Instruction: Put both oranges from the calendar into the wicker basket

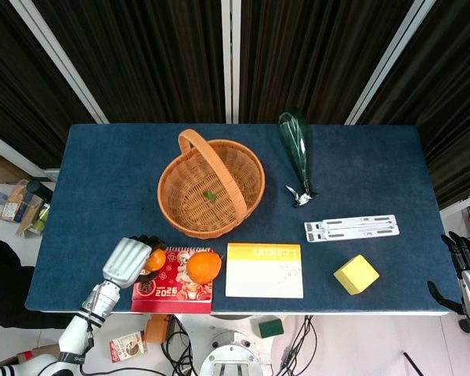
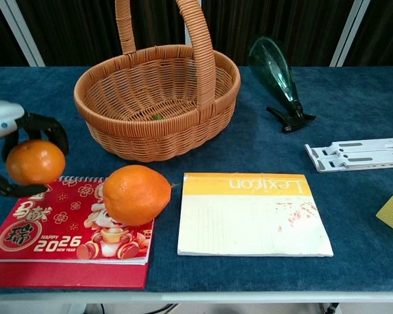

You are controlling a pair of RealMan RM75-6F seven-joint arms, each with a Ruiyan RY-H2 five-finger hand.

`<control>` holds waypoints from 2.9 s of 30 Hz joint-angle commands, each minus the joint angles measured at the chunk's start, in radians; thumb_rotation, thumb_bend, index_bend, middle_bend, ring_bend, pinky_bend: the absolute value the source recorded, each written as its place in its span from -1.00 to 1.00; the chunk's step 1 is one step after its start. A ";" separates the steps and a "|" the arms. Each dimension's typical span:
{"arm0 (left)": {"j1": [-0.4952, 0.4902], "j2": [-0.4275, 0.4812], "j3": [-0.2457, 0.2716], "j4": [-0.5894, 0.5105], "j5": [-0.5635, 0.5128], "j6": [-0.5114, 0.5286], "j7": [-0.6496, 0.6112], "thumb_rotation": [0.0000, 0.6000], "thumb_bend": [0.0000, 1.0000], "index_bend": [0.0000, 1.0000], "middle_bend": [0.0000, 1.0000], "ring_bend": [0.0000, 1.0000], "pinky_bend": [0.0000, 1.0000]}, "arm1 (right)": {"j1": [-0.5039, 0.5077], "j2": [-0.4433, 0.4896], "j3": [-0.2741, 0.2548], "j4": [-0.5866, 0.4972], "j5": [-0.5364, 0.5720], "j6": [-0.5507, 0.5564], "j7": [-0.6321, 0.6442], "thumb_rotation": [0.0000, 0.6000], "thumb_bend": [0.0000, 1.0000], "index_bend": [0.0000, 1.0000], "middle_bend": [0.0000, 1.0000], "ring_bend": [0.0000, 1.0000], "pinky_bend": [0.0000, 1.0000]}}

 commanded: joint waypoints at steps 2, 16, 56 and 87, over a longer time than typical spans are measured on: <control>-0.053 0.084 -0.094 -0.120 -0.010 0.021 0.067 1.00 -0.43 -0.12 -0.06 -0.10 0.17 | 0.001 -0.001 0.000 0.000 0.000 -0.001 -0.002 1.00 -0.35 -1.00 -1.00 -1.00 -1.00; -0.382 -0.097 -0.335 0.139 -0.298 -0.201 0.069 1.00 -0.43 -0.11 -0.06 -0.10 0.15 | 0.010 -0.001 0.004 0.003 0.014 -0.021 -0.001 1.00 -0.35 -1.00 -1.00 -1.00 -1.00; -0.264 0.091 -0.070 -0.132 -0.223 0.071 0.086 1.00 -0.67 -0.44 -0.41 -0.53 -0.24 | 0.013 -0.001 0.005 0.000 0.018 -0.029 -0.003 1.00 -0.35 -1.00 -1.00 -1.00 -1.00; -0.110 -0.068 0.109 0.046 -0.024 -0.045 -0.119 0.67 -0.78 -0.88 -0.76 -0.79 -0.46 | 0.013 -0.001 0.004 0.002 0.019 -0.029 0.001 1.00 -0.35 -1.00 -1.00 -1.00 -1.00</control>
